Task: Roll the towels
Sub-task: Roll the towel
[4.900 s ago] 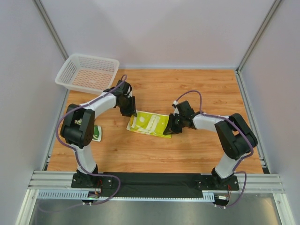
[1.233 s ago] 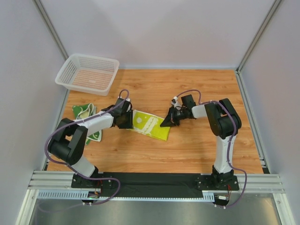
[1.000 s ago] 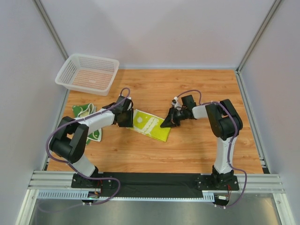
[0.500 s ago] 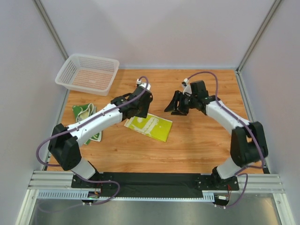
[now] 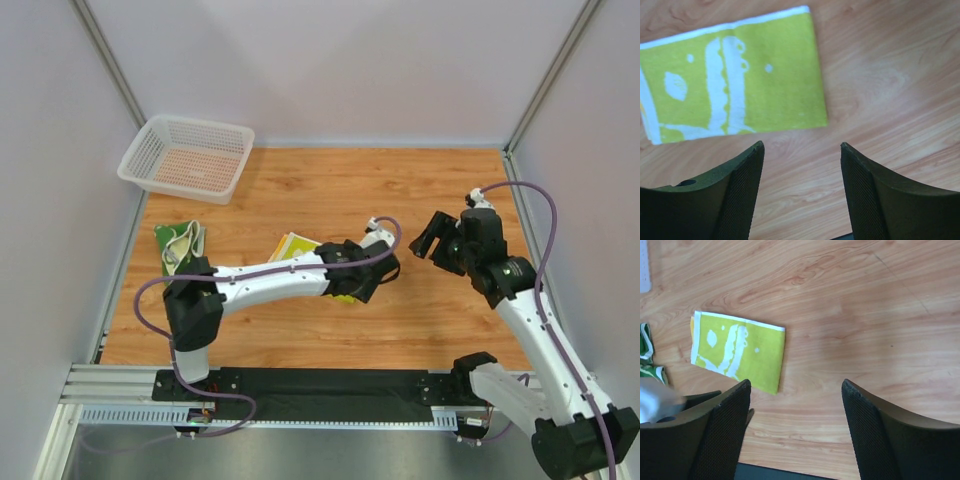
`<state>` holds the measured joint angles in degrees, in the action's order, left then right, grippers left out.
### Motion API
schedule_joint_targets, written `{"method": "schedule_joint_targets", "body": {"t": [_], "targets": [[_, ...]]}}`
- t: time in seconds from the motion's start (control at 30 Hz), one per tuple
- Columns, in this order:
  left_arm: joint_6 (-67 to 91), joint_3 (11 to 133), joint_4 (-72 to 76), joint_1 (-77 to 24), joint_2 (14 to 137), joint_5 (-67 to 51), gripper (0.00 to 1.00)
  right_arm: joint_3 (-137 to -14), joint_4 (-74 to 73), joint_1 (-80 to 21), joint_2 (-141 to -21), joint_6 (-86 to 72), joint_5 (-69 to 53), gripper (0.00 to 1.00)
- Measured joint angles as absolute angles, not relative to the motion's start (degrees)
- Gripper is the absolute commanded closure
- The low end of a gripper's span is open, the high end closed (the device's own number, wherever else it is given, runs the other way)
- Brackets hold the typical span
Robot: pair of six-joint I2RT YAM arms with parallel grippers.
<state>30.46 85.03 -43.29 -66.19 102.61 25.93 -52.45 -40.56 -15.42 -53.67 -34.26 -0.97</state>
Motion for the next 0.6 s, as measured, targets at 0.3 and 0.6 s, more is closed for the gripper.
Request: {"method": "schedule_joint_targets", "body": {"t": [0.3,0.6], "targets": [[34.1,87.5,-45.5,-69.7,112.7,25.6,0.35,-51.9,-47.5,-15.3,-47.3,-34.2,3.6,0.25],[34.4,89.6,-45.3,-69.3,118.6,25.6,0.39,-51.7,-48.4,-15.2,-47.7,-34.2,3.8,0.26]]}}
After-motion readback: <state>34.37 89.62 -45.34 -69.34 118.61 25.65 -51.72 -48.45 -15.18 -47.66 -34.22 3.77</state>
